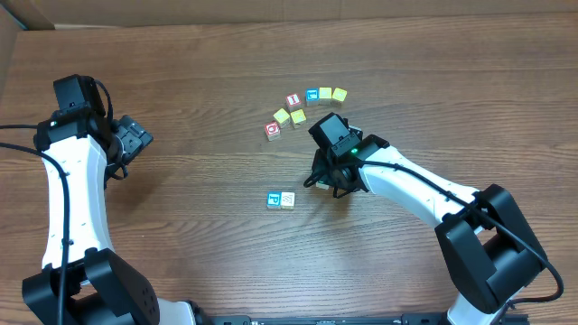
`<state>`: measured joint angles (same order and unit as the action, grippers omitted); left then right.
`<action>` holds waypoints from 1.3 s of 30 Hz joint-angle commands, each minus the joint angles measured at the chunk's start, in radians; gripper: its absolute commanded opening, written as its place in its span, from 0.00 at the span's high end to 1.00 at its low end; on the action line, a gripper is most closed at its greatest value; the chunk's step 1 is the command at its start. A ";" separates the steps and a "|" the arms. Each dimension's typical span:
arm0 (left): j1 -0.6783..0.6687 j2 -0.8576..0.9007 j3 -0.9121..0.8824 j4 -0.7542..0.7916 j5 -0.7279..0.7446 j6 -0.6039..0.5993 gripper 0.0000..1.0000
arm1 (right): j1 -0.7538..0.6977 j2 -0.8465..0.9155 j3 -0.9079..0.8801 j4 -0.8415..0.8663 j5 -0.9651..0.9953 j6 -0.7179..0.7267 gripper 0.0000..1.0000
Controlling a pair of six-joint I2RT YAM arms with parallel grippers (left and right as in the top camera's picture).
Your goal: Flip 4 blocks
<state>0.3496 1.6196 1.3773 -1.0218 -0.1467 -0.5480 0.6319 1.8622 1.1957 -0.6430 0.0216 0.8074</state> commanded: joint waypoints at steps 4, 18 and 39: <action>0.003 -0.005 0.010 0.001 -0.007 -0.002 0.00 | 0.033 0.003 -0.005 0.015 -0.012 -0.027 0.44; 0.003 -0.005 0.010 0.001 -0.007 -0.002 0.00 | 0.050 0.003 -0.014 0.026 0.079 -0.033 0.44; 0.003 -0.005 0.010 0.001 -0.006 -0.002 0.00 | 0.050 0.003 -0.064 0.096 0.074 -0.033 0.61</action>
<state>0.3496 1.6196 1.3773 -1.0218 -0.1471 -0.5480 0.6788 1.8622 1.1381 -0.5495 0.0853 0.7780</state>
